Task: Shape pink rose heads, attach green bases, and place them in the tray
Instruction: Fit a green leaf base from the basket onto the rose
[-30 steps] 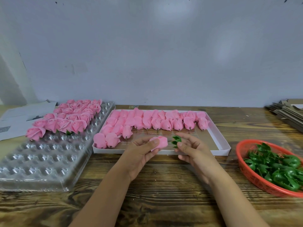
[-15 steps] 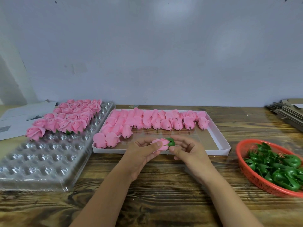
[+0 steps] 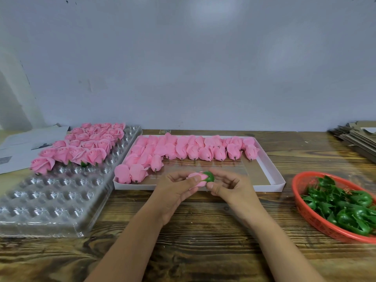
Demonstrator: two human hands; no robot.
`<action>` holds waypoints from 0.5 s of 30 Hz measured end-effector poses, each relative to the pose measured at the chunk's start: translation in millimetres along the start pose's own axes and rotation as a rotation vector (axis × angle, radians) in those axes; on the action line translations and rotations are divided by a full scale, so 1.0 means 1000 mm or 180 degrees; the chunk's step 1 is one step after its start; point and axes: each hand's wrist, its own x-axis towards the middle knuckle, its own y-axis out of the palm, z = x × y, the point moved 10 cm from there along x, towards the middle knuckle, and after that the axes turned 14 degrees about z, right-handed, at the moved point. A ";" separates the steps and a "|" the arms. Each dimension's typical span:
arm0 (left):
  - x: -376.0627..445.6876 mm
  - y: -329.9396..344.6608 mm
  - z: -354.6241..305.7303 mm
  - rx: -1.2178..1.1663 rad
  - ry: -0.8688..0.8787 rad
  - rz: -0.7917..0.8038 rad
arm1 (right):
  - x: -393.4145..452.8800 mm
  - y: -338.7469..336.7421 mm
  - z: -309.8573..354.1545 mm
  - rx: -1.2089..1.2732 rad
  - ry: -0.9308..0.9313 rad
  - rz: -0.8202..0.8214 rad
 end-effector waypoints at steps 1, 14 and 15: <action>0.000 0.000 0.000 -0.0014 -0.0004 -0.0012 | -0.001 0.000 0.000 0.0016 0.0026 -0.0011; 0.000 0.003 -0.002 0.0011 0.0060 -0.0042 | -0.003 -0.009 0.003 0.0024 0.0029 -0.0389; -0.001 0.003 -0.003 0.0038 0.0067 -0.0037 | -0.003 -0.010 0.003 -0.0031 0.0024 -0.0418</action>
